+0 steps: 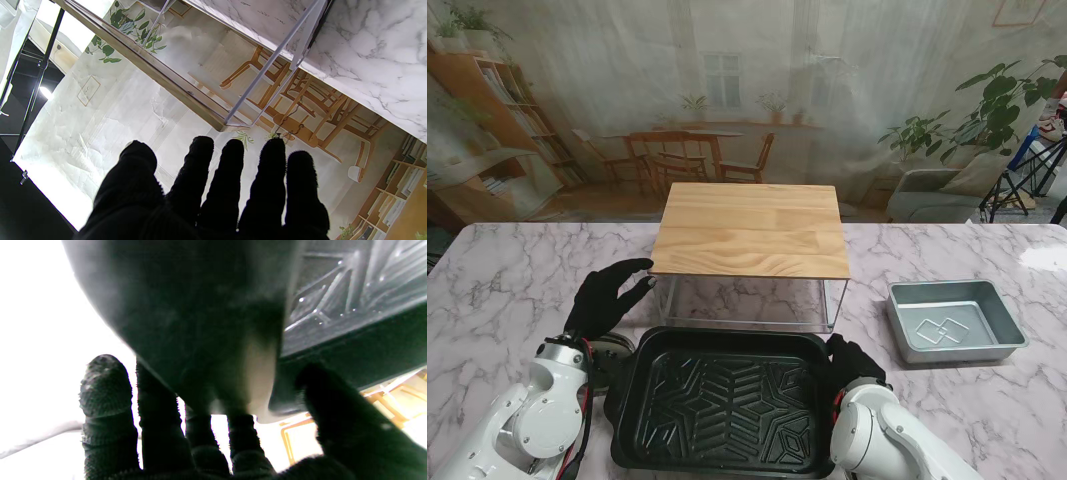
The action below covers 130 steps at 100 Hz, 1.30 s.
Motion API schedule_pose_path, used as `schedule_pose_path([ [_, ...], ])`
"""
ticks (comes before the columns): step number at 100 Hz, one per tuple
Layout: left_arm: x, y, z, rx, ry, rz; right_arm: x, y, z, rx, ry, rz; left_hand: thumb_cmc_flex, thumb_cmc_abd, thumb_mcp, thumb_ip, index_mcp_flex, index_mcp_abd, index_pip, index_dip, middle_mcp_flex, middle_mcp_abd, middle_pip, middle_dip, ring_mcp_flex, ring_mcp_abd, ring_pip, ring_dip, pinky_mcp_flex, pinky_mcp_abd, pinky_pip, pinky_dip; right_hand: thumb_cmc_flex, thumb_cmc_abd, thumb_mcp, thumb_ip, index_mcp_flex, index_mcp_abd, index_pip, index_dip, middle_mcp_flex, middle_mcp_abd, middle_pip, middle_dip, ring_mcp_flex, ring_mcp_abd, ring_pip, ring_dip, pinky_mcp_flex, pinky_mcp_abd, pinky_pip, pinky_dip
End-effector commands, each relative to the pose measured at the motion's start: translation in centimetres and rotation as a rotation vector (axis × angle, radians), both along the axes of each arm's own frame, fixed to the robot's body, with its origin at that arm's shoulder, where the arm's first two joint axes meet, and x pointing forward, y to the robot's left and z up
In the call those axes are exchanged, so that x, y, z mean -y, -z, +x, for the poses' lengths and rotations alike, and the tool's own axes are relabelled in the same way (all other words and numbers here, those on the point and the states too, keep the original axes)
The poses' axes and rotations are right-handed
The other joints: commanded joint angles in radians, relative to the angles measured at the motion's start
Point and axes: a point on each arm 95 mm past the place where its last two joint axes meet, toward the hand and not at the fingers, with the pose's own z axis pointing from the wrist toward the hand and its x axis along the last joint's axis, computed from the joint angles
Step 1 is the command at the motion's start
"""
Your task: Stack the baking trays onto the shelf
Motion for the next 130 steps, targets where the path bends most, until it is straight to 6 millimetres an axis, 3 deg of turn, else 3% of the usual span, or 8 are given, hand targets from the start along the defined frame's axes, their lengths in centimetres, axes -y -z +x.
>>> schedule_pose_path([
  [1,0.1,0.2,0.0,-0.011,0.009,0.006,0.2,0.1,-0.3,0.011,-0.009,-0.017,0.014,0.051,-0.026,-0.009,0.018,0.004,0.001,-0.001,0.02,-0.001,0.011,-0.003,0.022,0.003,0.024,0.009,-0.006,0.014,0.018,0.004,-0.047,-0.003,-0.057,0.01,-0.043,-0.021,-0.022,0.012,-0.029,-0.012,-0.02,0.011,-0.033,-0.002,-0.072,0.005,-0.039,0.054,-0.026,0.031],
  [28,0.1,0.2,0.0,-0.009,0.008,0.003,1.1,-1.1,-0.4,0.082,-0.015,-0.007,0.013,0.052,-0.026,-0.009,0.017,0.004,0.001,-0.001,0.02,-0.001,0.011,-0.003,0.021,0.003,0.024,0.009,-0.006,0.013,0.017,0.003,-0.057,0.009,-0.11,0.009,-0.026,-0.022,-0.033,0.01,-0.038,-0.011,-0.029,0.01,-0.064,0.0,-0.091,0.002,-0.102,0.066,-0.057,0.045],
  [54,0.1,0.2,0.0,-0.011,0.01,0.004,3.0,-4.2,-0.7,0.214,-0.054,-0.003,0.015,0.052,-0.026,-0.009,0.018,0.005,0.001,-0.001,0.02,0.001,0.012,-0.003,0.021,0.003,0.024,0.009,-0.006,0.011,0.017,0.002,-0.06,-0.019,-0.127,0.009,0.024,-0.051,-0.053,0.003,-0.021,-0.016,-0.047,0.003,-0.064,-0.013,-0.106,-0.001,-0.13,0.053,-0.075,0.06],
  [69,0.1,0.1,0.0,-0.009,0.01,0.001,4.3,-6.1,-0.6,0.291,-0.102,-0.021,0.015,0.052,-0.026,-0.009,0.019,0.007,0.001,-0.002,0.02,0.004,0.013,-0.002,0.021,0.008,0.027,0.01,0.003,0.001,0.016,-0.002,-0.067,-0.032,-0.131,0.004,0.099,-0.092,-0.093,-0.012,0.013,-0.033,-0.148,-0.06,-0.139,-0.037,-0.218,-0.041,-0.267,-0.023,-0.156,0.059],
  [90,0.1,0.1,0.0,-0.01,0.009,0.003,6.8,-8.2,-0.2,0.359,-0.166,0.012,0.016,0.053,-0.025,-0.009,0.019,0.008,0.001,-0.002,0.02,0.003,0.013,-0.003,0.021,0.008,0.027,0.01,0.001,0.007,0.015,-0.006,-0.021,-0.044,-0.12,-0.002,0.179,-0.119,-0.192,-0.071,-0.012,-0.053,-0.325,-0.223,-0.384,-0.086,-0.534,-0.176,-0.542,-0.068,-0.409,-0.035],
  [99,0.1,0.2,0.0,-0.012,0.01,0.006,8.1,-8.7,0.2,0.383,-0.203,0.021,0.015,0.052,-0.026,-0.009,0.021,0.007,0.001,-0.002,0.02,0.004,0.013,-0.003,0.022,0.008,0.027,0.01,0.001,0.008,0.015,-0.006,-0.031,-0.075,-0.087,-0.011,0.18,-0.135,-0.226,-0.091,-0.006,-0.089,-0.376,-0.254,-0.436,-0.121,-0.641,-0.235,-0.597,-0.095,-0.505,-0.058],
  [115,0.1,0.2,0.0,-0.013,0.01,0.006,10.3,-9.1,0.8,0.408,-0.287,-0.031,0.018,0.053,-0.025,-0.009,0.023,0.008,0.002,-0.001,0.022,0.006,0.014,-0.003,0.021,0.01,0.028,0.01,0.002,0.004,0.016,-0.008,-0.081,-0.196,0.023,-0.033,0.145,-0.099,-0.251,-0.118,-0.04,-0.099,-0.391,-0.259,-0.46,-0.146,-0.701,-0.282,-0.597,-0.185,-0.574,-0.082],
  [130,0.2,0.2,0.1,-0.015,0.01,0.006,12.4,-9.2,1.4,0.411,-0.327,-0.082,0.016,0.052,-0.026,-0.009,0.023,0.008,0.002,-0.001,0.023,0.006,0.014,-0.002,0.022,0.011,0.03,0.01,0.004,0.0,0.018,-0.009,0.021,-0.302,0.008,-0.037,0.096,-0.062,-0.268,-0.142,-0.08,-0.097,-0.371,-0.253,-0.467,-0.153,-0.707,-0.294,-0.598,-0.227,-0.6,-0.111],
])
